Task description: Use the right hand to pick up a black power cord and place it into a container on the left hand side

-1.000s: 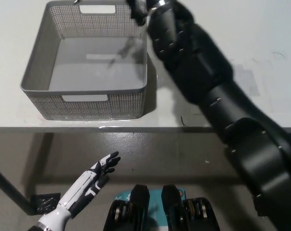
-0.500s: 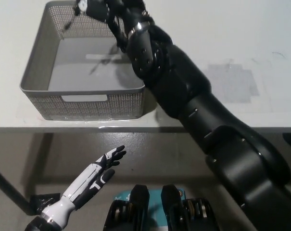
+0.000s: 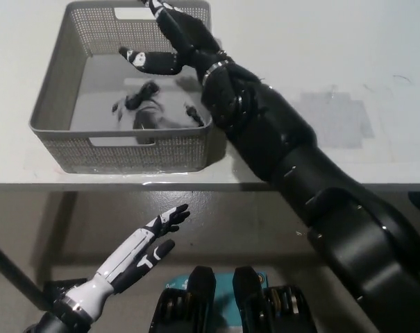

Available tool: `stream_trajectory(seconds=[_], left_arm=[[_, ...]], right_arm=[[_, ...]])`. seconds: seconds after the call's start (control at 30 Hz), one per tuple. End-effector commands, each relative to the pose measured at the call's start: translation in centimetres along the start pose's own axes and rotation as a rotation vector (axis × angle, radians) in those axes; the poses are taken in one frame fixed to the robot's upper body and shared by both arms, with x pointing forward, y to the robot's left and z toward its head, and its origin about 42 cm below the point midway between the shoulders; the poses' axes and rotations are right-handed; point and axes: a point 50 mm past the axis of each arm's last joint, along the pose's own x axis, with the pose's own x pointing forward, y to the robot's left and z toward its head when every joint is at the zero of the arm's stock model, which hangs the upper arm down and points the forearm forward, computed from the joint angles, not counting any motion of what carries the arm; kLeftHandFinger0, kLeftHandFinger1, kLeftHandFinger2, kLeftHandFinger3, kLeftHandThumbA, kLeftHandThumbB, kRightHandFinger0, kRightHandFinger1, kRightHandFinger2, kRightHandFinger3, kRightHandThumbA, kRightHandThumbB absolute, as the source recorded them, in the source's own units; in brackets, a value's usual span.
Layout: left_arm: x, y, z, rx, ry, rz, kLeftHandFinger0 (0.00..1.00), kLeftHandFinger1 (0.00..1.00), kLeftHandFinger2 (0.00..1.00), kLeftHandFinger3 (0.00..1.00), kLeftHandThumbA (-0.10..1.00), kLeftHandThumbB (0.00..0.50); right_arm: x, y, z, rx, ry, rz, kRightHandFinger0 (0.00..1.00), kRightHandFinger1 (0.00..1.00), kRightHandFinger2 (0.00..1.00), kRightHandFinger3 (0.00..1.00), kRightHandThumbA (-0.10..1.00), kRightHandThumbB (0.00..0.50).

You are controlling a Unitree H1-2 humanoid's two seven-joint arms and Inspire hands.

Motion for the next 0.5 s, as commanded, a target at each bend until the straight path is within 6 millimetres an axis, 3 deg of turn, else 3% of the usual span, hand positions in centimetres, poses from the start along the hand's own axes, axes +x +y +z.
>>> stream_trajectory(seconds=[0.0, 0.23, 0.47], left_arm=[[0.8, 1.0, 0.9, 0.046, -0.036, -0.036, 1.0, 1.0, 1.0, 1.0, 0.96, 0.45], [1.1, 1.2, 1.2, 0.062, -0.043, -0.049, 1.0, 1.0, 1.0, 1.0, 0.97, 0.448], [1.1, 1.3, 1.2, 0.062, -0.043, -0.05, 1.0, 1.0, 1.0, 1.0, 0.97, 0.448]], right_arm=[[0.6, -2.7, 1.6, 0.0, -0.029, 0.041, 1.0, 1.0, 1.0, 1.0, 1.0, 0.5], [0.3, -4.0, 1.3, -0.008, -0.035, 0.028, 1.0, 1.0, 1.0, 1.0, 1.0, 0.5], [0.3, -4.1, 1.3, -0.007, -0.033, 0.031, 1.0, 1.0, 1.0, 1.0, 1.0, 0.5]])
